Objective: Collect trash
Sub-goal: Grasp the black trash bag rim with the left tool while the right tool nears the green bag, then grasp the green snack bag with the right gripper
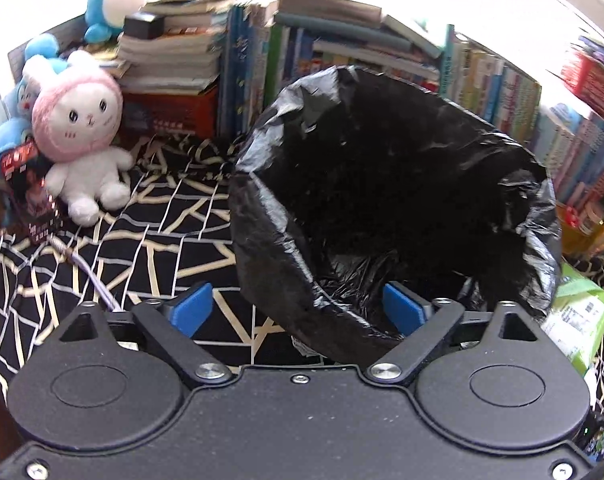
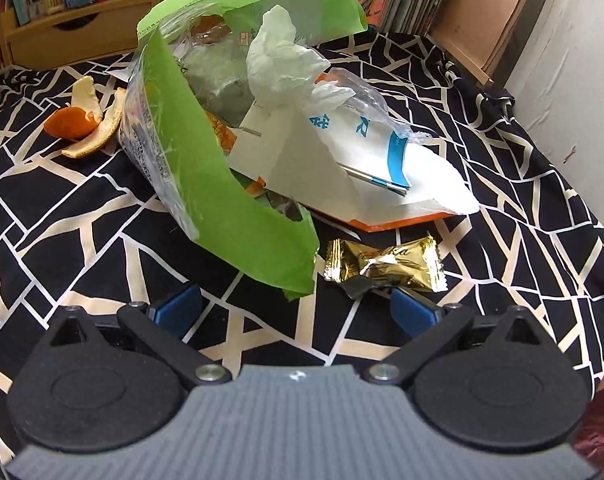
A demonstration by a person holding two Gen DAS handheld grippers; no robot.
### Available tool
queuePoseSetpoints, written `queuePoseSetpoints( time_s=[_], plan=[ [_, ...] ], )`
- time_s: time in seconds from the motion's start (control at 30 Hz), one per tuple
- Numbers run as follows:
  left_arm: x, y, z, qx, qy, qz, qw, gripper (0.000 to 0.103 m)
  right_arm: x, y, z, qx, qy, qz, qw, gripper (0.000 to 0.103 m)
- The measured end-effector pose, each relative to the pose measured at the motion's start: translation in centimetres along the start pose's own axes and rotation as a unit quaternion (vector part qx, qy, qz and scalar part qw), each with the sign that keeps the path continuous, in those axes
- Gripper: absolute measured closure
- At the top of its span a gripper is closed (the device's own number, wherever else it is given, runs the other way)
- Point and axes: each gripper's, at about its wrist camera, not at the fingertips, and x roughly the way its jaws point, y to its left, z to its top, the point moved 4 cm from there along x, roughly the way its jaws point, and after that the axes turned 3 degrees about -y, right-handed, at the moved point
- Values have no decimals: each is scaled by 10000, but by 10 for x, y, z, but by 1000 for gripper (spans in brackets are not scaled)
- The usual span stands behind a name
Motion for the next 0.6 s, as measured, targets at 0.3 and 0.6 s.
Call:
queuePoseSetpoints(
  time_s=[0.3, 0.6],
  plan=[
    [21, 4, -4, -269, 259, 80, 9993, 32, 8, -15, -6, 499, -3, 478, 9976, 0],
    [41, 1, -4, -521, 624, 23, 9967, 54, 8, -16, -8, 478, -127, 569, 9972, 0]
  ],
)
